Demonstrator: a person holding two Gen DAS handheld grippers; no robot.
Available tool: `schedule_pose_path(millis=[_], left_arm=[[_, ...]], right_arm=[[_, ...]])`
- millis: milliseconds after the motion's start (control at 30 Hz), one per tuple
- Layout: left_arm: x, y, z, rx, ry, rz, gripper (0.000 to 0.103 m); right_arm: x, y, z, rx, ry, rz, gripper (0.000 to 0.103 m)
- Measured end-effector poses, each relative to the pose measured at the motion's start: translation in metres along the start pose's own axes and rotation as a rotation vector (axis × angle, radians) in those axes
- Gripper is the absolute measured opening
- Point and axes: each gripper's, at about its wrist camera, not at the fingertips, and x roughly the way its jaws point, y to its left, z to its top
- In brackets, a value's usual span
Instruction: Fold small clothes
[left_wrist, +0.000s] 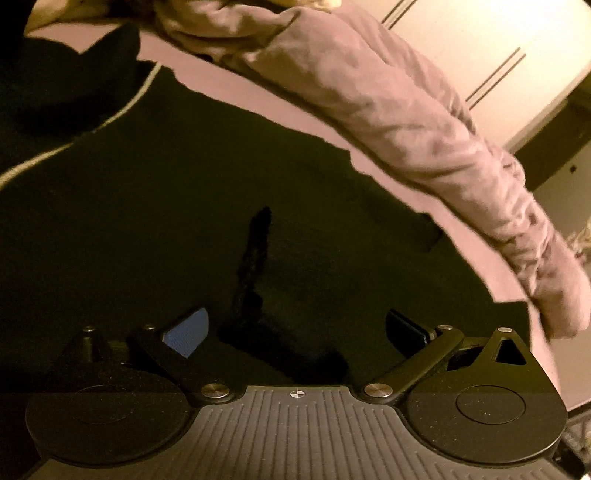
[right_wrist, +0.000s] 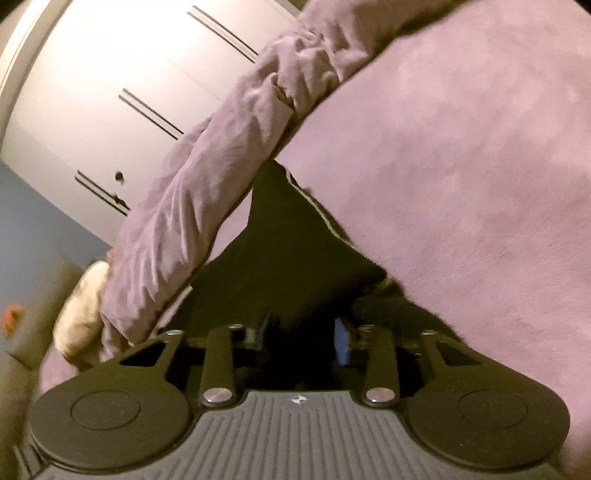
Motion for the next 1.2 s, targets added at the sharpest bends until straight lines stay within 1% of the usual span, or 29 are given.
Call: schedule_pose_path(millis=[33,67,100,133,200,233,267,300,367,400,500,533,567,633,700,767,800,833,867,900,967,1033,1100,1200], left_arm=[[0.001,0.000,0.002,-0.009,0.003,-0.022,0.103],[0.003,0.000,0.004,-0.019,0.007,-0.038,0.100],[0.005,0.000,0.005,-0.025,0.008,-0.046,0.089],[0.008,-0.002,0.007,-0.024,0.014,-0.044,0.082],[0.014,-0.004,0.010,-0.005,0.028,-0.016,0.055],[0.017,-0.004,0.011,0.002,0.035,-0.004,0.048],[0.018,-0.005,0.013,0.005,0.043,0.011,0.031],[0.018,-0.005,0.015,0.008,0.048,0.020,0.017],[0.014,-0.005,0.020,0.010,0.048,-0.007,0.017],[0.008,-0.006,0.023,0.016,0.027,-0.022,0.016],[-0.016,-0.017,0.032,0.073,-0.075,-0.089,0.016],[-0.023,-0.021,0.035,0.102,-0.108,-0.095,0.016],[-0.026,-0.024,0.038,0.138,-0.135,-0.083,0.016],[-0.023,-0.026,0.039,0.198,-0.156,-0.020,0.016],[-0.008,-0.020,0.037,0.245,-0.122,0.051,0.021],[0.009,-0.016,0.026,0.325,-0.081,0.176,0.022],[0.011,-0.012,0.019,0.378,-0.077,0.231,0.033],[0.007,-0.010,0.013,0.422,-0.102,0.245,0.042],[-0.004,-0.006,0.008,0.441,-0.133,0.247,0.065],[-0.017,0.001,0.007,0.439,-0.157,0.224,0.083],[-0.045,0.019,0.010,0.402,-0.201,0.167,0.093],[-0.072,0.040,0.014,0.363,-0.235,0.160,0.095],[-0.091,0.062,0.018,0.299,-0.229,0.160,0.095],[-0.114,0.095,0.018,0.182,-0.217,0.148,0.095]], right_arm=[[0.003,0.000,0.001,0.007,0.000,0.010,0.020],[0.004,0.002,0.001,0.011,-0.006,0.016,0.018],[0.007,0.003,0.002,0.015,-0.011,0.017,0.017],[0.010,0.003,0.002,0.020,-0.010,0.016,0.017],[0.014,0.002,0.003,0.045,-0.002,0.017,0.017],[0.018,0.001,0.004,0.060,-0.001,0.015,0.017],[0.019,0.001,0.004,0.067,-0.001,0.015,0.017],[0.021,0.002,0.004,0.065,0.001,0.009,0.017],[0.022,0.007,0.004,0.031,0.001,-0.015,0.015],[0.021,0.010,0.004,0.012,-0.003,-0.021,0.014],[0.015,0.018,0.003,-0.016,-0.033,-0.001,0.012],[0.013,0.018,0.002,-0.017,-0.041,0.016,0.011],[0.013,0.019,0.001,-0.019,-0.046,0.023,0.011],[0.017,0.020,-0.003,-0.056,-0.038,-0.010,0.011],[0.027,0.021,-0.010,-0.114,-0.014,-0.061,0.012],[0.032,0.023,-0.015,-0.183,-0.030,-0.088,0.010],[0.032,0.027,-0.016,-0.212,-0.033,-0.102,0.010],[0.031,0.030,-0.015,-0.226,-0.027,-0.116,0.011],[0.029,0.035,-0.014,-0.235,-0.017,-0.130,0.015],[0.025,0.039,-0.013,-0.238,-0.007,-0.145,0.017],[0.015,0.049,-0.016,-0.264,0.004,-0.184,0.022],[0.001,0.059,-0.027,-0.323,-0.002,-0.185,0.026],[-0.013,0.073,-0.043,-0.377,-0.017,-0.167,0.026],[-0.019,0.094,-0.067,-0.429,-0.013,-0.116,0.026]])
